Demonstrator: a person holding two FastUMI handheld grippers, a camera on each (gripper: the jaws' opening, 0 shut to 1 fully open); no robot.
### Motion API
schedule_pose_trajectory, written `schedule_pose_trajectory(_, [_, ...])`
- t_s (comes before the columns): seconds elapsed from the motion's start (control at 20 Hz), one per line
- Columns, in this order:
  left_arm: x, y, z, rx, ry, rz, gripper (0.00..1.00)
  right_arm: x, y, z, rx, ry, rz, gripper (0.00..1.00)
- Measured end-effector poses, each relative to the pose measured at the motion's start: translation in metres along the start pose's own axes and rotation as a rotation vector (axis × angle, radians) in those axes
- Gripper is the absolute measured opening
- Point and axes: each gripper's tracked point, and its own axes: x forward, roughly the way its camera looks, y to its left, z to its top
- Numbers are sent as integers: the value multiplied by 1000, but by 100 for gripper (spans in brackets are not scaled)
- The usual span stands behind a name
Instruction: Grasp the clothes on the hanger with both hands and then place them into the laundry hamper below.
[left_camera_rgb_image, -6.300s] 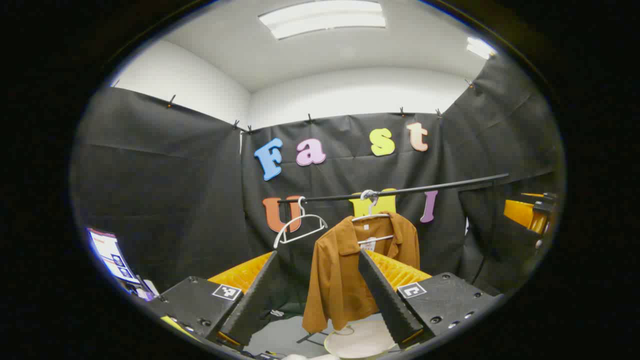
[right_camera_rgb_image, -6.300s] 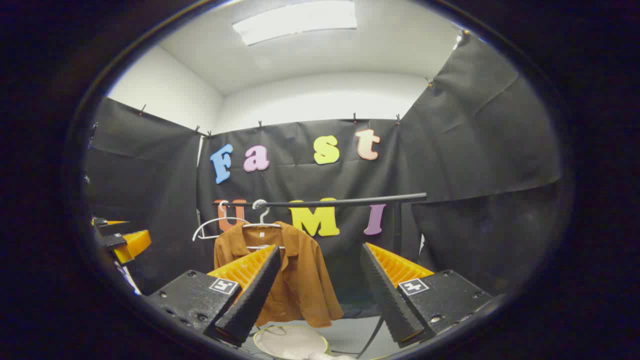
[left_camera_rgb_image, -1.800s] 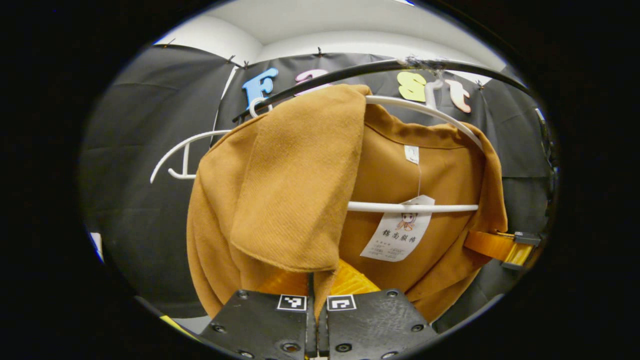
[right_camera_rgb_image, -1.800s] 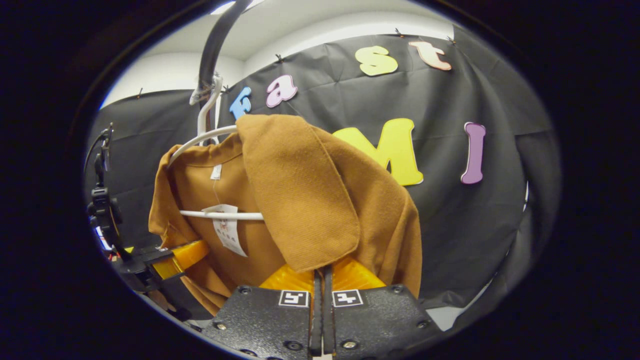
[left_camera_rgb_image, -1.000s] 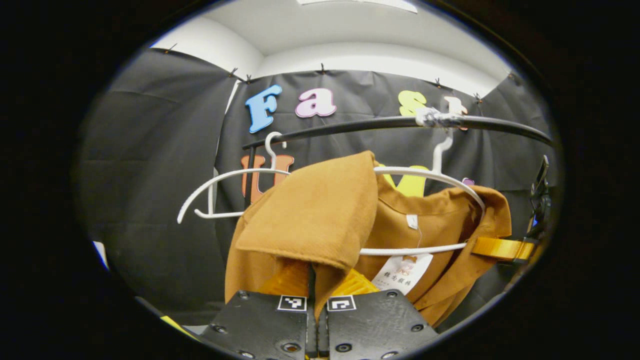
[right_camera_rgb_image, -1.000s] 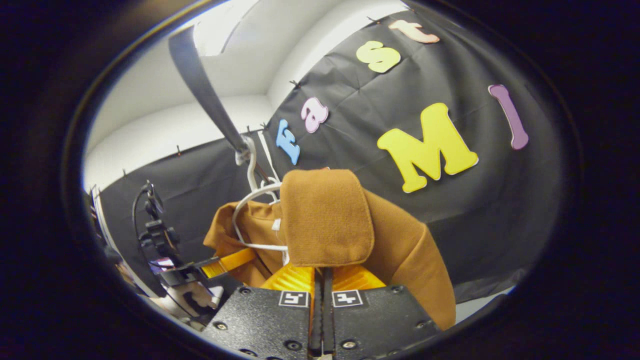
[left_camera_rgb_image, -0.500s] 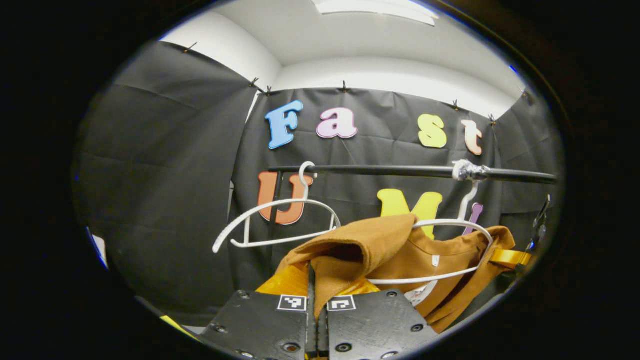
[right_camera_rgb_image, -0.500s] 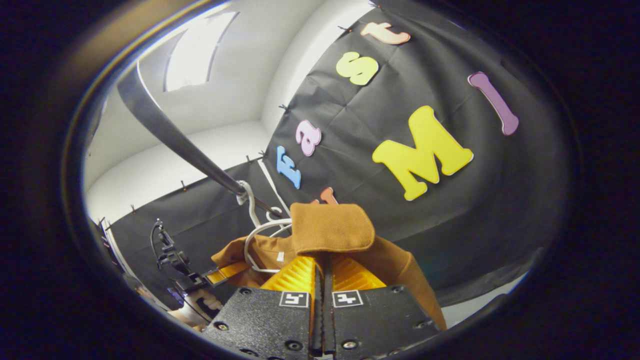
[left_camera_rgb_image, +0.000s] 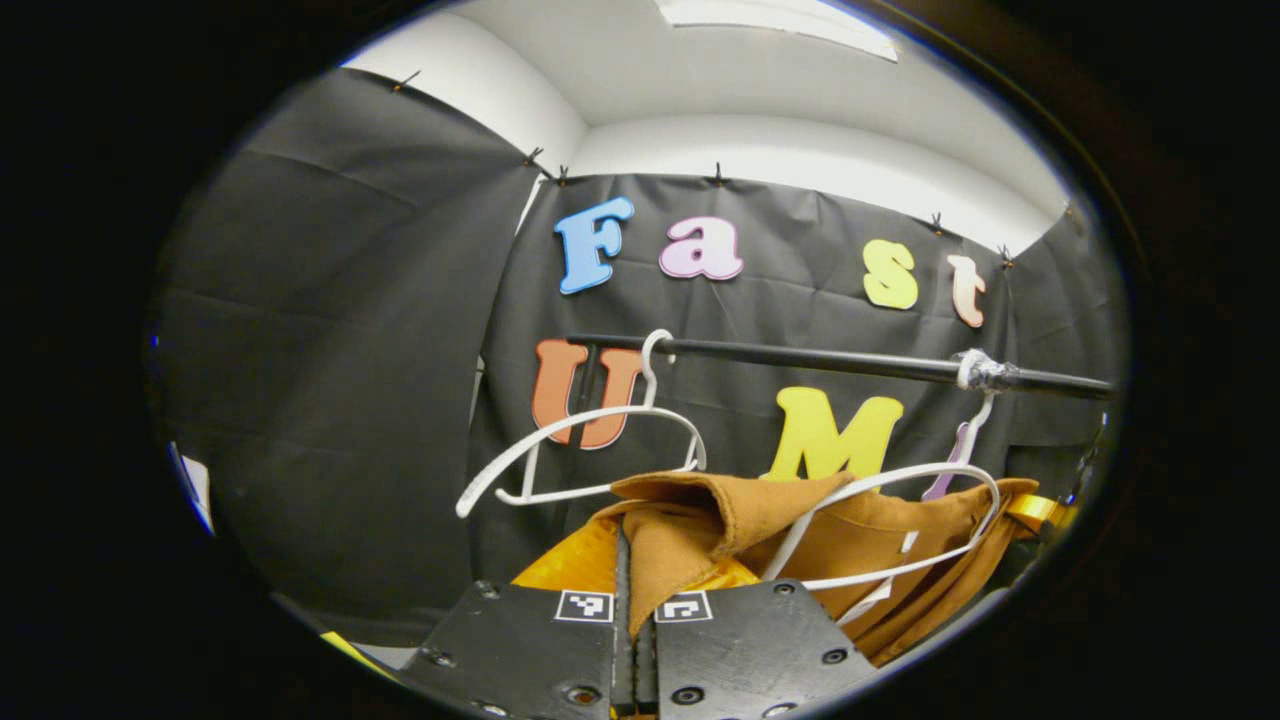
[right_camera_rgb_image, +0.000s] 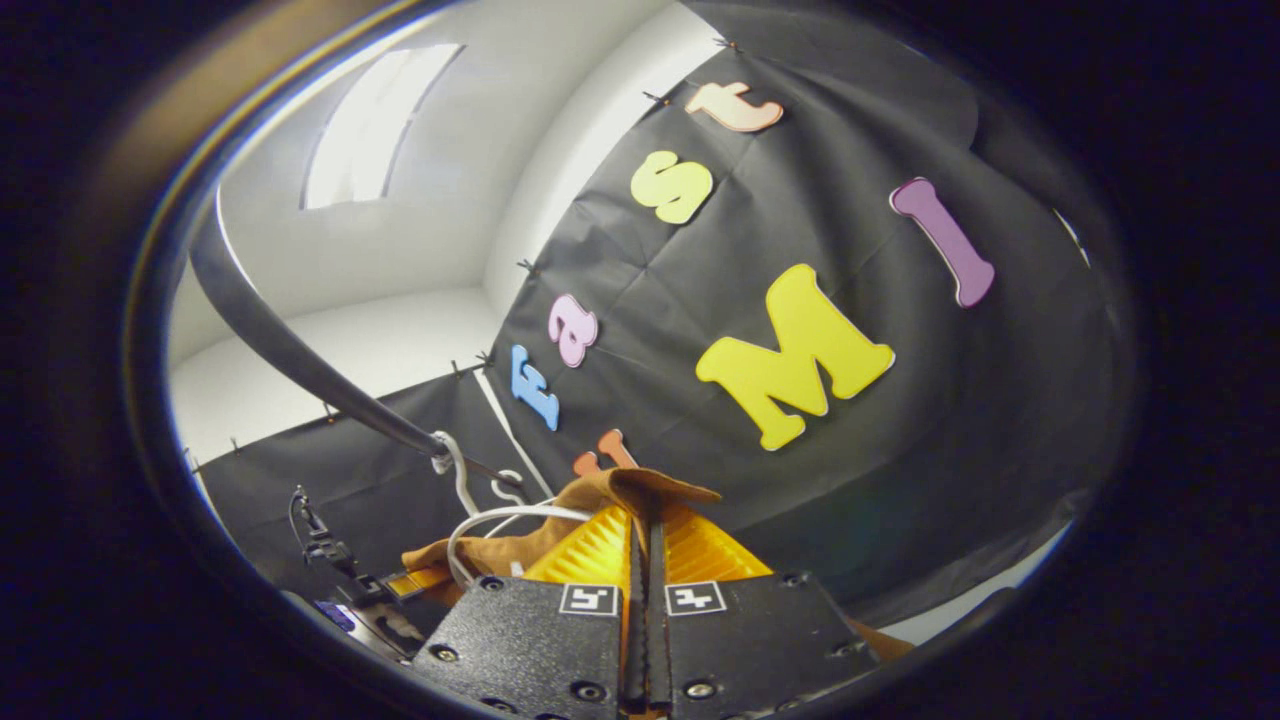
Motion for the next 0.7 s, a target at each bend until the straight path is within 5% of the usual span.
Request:
schedule_pose_trajectory(0.35, [4, 3, -30, -22, 82, -29, 6, 3, -25, 10, -57, -30, -96, 4])
schedule_pose_trajectory(0.7, [5, 3, -36, -55, 111, -47, 6, 3, -31, 14, -27, -34, -111, 5])
